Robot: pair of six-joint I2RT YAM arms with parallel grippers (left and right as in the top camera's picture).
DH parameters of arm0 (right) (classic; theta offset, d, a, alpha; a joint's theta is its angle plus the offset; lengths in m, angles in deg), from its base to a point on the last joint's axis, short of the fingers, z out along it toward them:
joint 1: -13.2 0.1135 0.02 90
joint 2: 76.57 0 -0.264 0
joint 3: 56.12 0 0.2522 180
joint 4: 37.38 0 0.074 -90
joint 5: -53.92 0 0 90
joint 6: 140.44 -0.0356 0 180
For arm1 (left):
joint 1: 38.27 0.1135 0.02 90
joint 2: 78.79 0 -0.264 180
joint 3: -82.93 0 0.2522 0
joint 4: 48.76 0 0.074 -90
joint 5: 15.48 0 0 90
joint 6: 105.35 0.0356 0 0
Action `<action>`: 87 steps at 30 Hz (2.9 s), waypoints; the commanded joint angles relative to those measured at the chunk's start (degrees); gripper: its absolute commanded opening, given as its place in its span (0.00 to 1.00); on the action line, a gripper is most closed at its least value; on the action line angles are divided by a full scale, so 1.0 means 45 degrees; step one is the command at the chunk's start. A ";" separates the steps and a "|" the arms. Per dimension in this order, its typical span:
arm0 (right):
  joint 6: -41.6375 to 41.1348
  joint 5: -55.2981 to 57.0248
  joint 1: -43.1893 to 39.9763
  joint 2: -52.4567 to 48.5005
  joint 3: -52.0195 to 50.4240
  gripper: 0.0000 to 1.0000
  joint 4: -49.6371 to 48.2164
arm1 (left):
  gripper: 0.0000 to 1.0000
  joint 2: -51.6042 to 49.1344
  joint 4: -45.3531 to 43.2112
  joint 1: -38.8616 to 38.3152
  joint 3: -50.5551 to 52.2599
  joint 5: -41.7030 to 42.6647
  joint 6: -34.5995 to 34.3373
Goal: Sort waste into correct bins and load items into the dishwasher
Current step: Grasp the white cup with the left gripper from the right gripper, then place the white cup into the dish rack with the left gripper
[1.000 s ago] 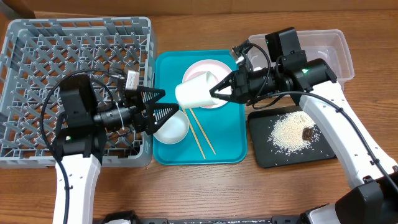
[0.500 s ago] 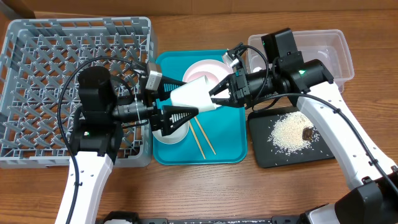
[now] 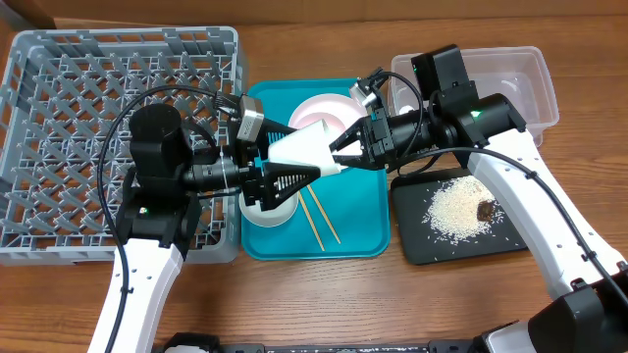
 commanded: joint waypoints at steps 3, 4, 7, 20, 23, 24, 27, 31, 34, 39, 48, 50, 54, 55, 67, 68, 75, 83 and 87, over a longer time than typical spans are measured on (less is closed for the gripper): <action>-0.0015 -0.0321 0.0049 0.0039 0.0112 0.04 -0.0053 | 0.84 -0.0160 0.0083 -0.0107 -0.0257 0.0015 -0.0092; -0.0015 -0.0340 0.0049 0.0039 0.0112 0.04 -0.0053 | 0.83 -0.0214 0.0160 -0.0112 -0.0257 0.0015 -0.0092; -0.0015 -0.0408 0.0049 0.0039 0.0112 0.04 -0.0063 | 0.83 -0.0316 0.0369 -0.0180 -0.0257 0.0019 -0.0087; -0.0015 -0.0403 0.0049 0.0039 0.0112 0.04 -0.0058 | 0.68 -0.0432 0.0267 -0.0160 -0.0257 0.0005 -0.0083; -0.0015 -0.0403 0.0049 0.0039 0.0112 0.04 -0.0053 | 0.63 -0.0432 0.0267 -0.0160 -0.0253 -0.0005 -0.0078; -0.0015 -0.0403 0.0049 0.0039 0.0112 0.04 -0.0049 | 0.62 -0.0432 0.0267 -0.0160 -0.0257 -0.0005 -0.0078; -0.0010 -0.0398 0.0049 0.0039 0.0112 0.05 -0.0049 | 0.60 -0.0432 0.0267 -0.0160 -0.0257 -0.0029 -0.0078; -0.0005 -0.0063 0.0034 0.0039 0.0112 0.15 -0.0053 | 0.55 -0.0432 0.0350 -0.0107 -0.0257 -0.0398 -0.0058; -0.0005 0.1433 0.0034 0.0039 0.0112 0.25 -0.0039 | 0.52 -0.0432 0.0617 0.0073 -0.0257 -0.0850 0.0214; -0.0005 0.4653 -0.0170 0.0039 0.0112 0.28 -0.0010 | 0.47 -0.0427 0.1666 0.0505 -0.0257 -0.1457 0.0767; 0.0457 0.7640 -0.1467 0.0087 0.0112 0.31 0.0418 | 0.30 -0.0335 0.4915 0.2006 -0.0257 -0.4736 0.1841; 0.1001 0.8111 -0.1938 0.0175 0.0117 0.26 0.1059 | 0.11 -0.0204 0.5926 0.2404 -0.0296 -0.6445 0.1831; 0.1948 0.9588 -0.2696 0.0481 0.0141 0.22 0.2477 | 0.04 0.0092 0.7742 0.3026 -0.0607 -0.9364 0.1831; 0.2127 1.0044 -0.2871 0.0602 0.0141 0.22 0.2803 | 0.04 0.0165 0.8204 0.3152 -0.0763 -0.9996 0.1836; 0.3376 1.3435 -0.6033 0.2331 0.0141 0.22 0.6013 | 0.04 0.0228 1.2745 0.5644 -0.3172 -1.5198 0.1787; 0.3405 1.3430 -0.6227 0.2390 0.0141 0.22 0.6135 | 0.04 0.0175 1.2750 0.5901 -0.3172 -1.5193 0.1787; 0.3400 1.3415 -0.6450 0.2375 0.0136 0.18 0.6193 | 0.04 -0.1127 1.2318 0.6436 -0.3167 -1.5611 0.1797; 0.3400 1.3420 -0.6455 0.2375 0.0136 0.18 0.6237 | 0.09 -0.3521 1.2133 0.6436 -0.3167 -1.6150 0.1797; 0.3400 1.3415 -0.6455 0.2375 0.0136 0.18 0.6246 | 0.27 -0.4507 1.1929 0.6436 -0.3167 -1.6145 0.1797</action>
